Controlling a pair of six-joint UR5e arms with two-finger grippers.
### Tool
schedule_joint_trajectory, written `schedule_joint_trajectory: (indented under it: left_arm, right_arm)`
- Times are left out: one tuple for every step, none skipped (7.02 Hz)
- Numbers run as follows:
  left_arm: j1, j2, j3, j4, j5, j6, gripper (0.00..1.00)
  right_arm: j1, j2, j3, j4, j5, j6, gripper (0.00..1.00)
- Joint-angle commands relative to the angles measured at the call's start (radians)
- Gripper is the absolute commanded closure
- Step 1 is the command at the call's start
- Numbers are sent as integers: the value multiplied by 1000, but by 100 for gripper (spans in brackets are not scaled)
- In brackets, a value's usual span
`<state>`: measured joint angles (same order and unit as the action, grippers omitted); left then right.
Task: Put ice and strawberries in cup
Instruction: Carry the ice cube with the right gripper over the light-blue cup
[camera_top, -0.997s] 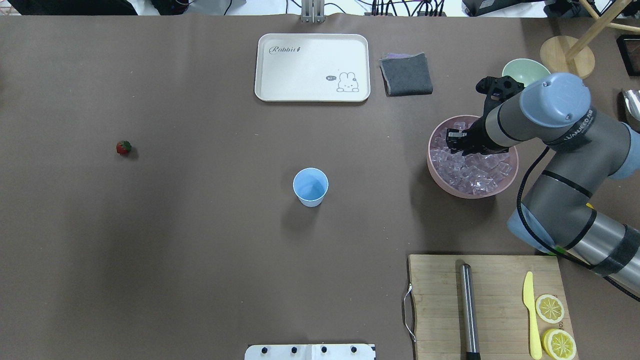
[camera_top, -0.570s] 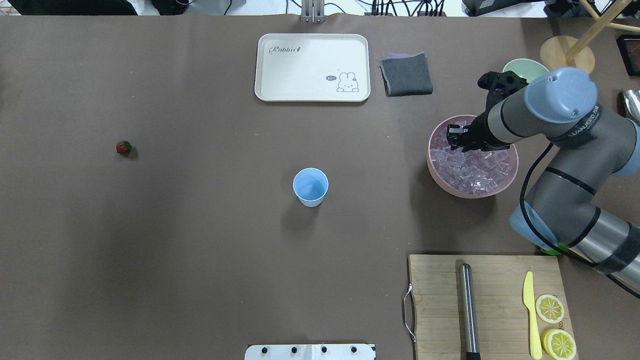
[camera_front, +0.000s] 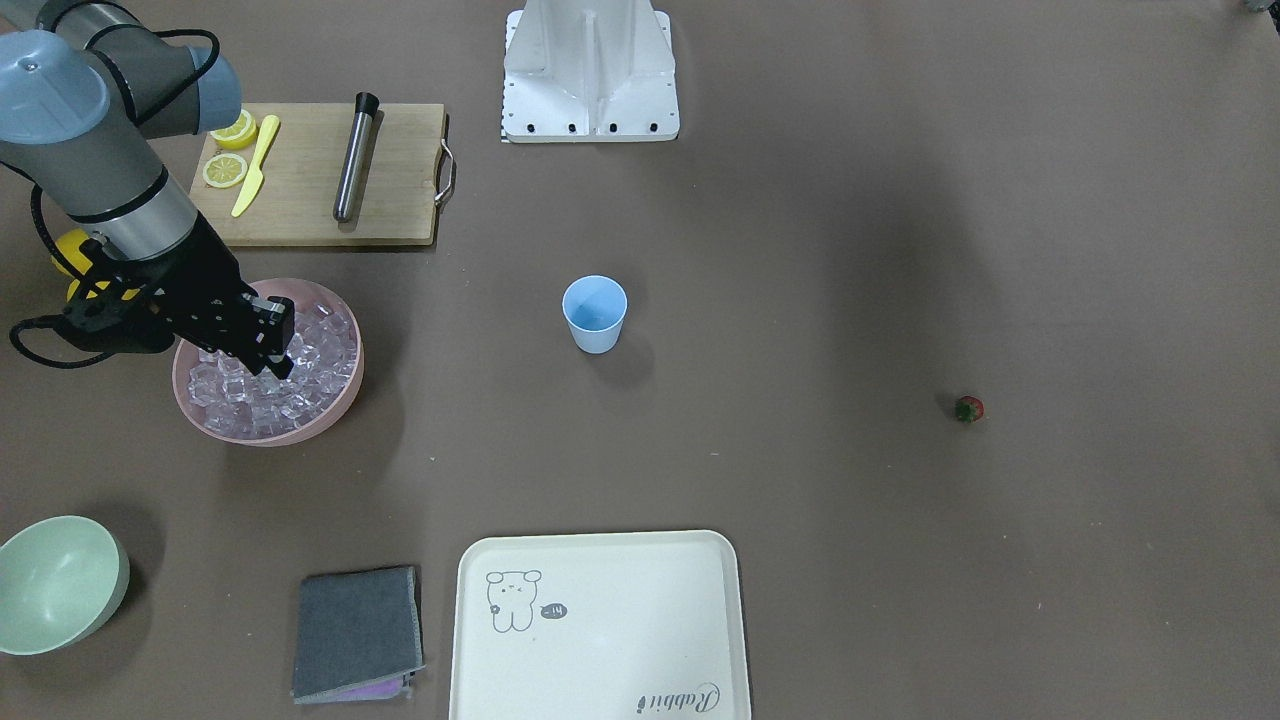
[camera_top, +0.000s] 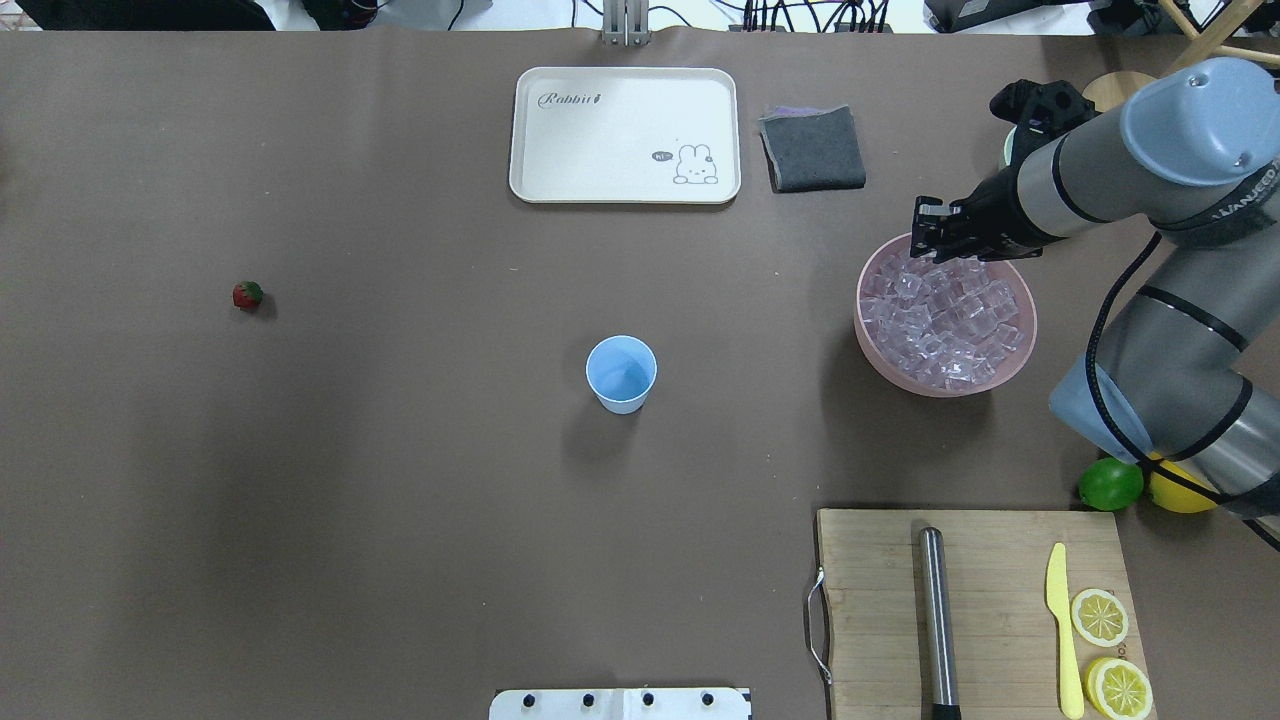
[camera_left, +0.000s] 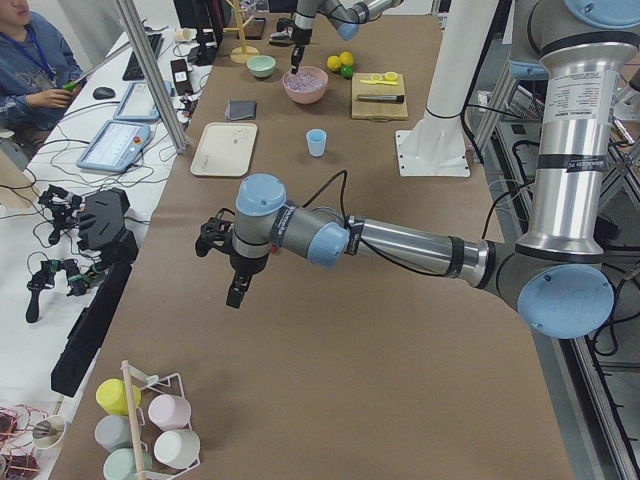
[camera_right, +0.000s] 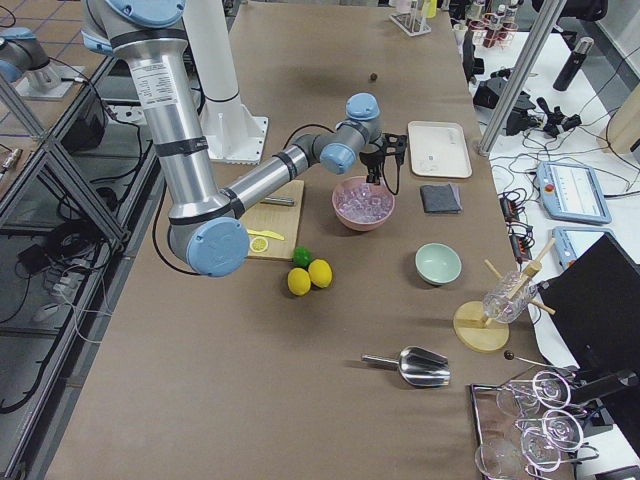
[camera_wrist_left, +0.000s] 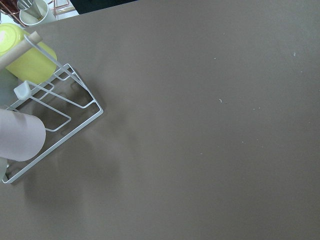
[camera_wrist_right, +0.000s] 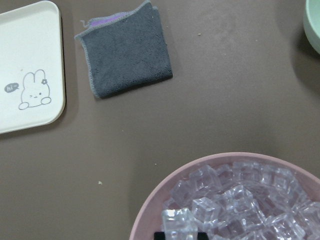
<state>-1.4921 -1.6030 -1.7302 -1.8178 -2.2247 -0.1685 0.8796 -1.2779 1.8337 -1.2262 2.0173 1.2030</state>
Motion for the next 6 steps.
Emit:
schedule_joint_trajectory:
  left_arm:
    - [1,2,-3,-2,-4,-8,2]
    - [0,2,-5,-2,-6,-9,2]
    - [1,2,-8,-2,-9,-19,2]
    - [1,0,-9,-2,-9,-29,2]
    - [1,-1,-9,-2,-9,-31,2]
    - [13,-2,-8,-2,-9,-34,2]
  right_arm:
    - [-13,82,6,2,-9,4,100]
    - [-33,127,6,2,-9,4,100]
    - [-72,153,6,4,-28,3,100]
    - [-121,184,7,4,-72,4,100]
    - [-181,211,6,4,-127,1,100]
    - [-239,233,6,4,-184,0,100]
